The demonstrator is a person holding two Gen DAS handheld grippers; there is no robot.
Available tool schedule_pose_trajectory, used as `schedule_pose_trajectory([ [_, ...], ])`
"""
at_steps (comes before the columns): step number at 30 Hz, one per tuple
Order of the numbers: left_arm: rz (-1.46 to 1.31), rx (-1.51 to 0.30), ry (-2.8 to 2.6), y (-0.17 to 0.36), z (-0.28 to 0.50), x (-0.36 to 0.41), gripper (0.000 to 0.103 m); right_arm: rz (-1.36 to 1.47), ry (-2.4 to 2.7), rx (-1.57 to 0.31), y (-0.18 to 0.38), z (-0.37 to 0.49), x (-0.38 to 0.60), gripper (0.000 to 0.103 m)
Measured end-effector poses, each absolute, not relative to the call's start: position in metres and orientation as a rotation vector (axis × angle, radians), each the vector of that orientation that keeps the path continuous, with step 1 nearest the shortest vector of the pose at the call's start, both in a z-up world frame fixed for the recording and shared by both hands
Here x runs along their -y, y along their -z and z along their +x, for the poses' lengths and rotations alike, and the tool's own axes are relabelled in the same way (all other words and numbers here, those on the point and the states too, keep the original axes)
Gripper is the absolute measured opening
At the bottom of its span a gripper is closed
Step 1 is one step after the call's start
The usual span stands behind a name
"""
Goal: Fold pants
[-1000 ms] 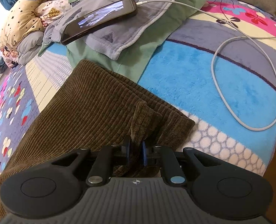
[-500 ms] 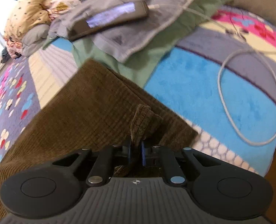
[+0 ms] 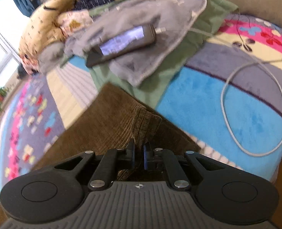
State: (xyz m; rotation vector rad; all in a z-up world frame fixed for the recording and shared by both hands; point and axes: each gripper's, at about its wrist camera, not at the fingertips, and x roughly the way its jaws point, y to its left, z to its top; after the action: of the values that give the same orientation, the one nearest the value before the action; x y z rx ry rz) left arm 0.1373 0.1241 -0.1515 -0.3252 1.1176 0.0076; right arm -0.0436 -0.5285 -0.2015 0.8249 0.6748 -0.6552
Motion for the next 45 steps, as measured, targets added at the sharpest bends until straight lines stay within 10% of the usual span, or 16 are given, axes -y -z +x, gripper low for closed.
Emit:
schedule_pose_trajectory([
  [5, -0.295, -1.132, 0.056, 0.16, 0.148, -0.096, 0.058, 0.842, 0.656, -0.661, 0.201, -0.043, 0.529, 0.008],
  [9, -0.319, -1.175, 0.041, 0.181, 0.164, -0.083, 0.083, 0.822, 0.643, -0.658, 0.195, -0.041, 0.53, 0.008],
  [13, -0.365, -1.234, -0.015, 0.195, 0.182, -0.078, 0.087, 0.829, 0.651, -0.665, 0.196, -0.039, 0.531, 0.008],
  [14, -0.389, -1.225, -0.023, 0.193, 0.182, -0.08, 0.085, 0.835, 0.652, -0.663, 0.196, -0.04, 0.531, 0.008],
  [17, -0.335, -1.17, -0.055, 0.185, 0.181, -0.085, 0.024, 0.845, 0.649, -0.647, 0.193, -0.04, 0.533, 0.008],
  [19, -0.37, -1.172, -0.042, 0.185, 0.18, -0.098, 0.017, 0.842, 0.642, -0.637, 0.19, -0.038, 0.534, 0.008],
  [45, -0.32, -1.066, 0.042, 0.137, 0.142, -0.103, 0.003, 0.879, 0.656, -0.654, 0.194, -0.046, 0.535, 0.008],
])
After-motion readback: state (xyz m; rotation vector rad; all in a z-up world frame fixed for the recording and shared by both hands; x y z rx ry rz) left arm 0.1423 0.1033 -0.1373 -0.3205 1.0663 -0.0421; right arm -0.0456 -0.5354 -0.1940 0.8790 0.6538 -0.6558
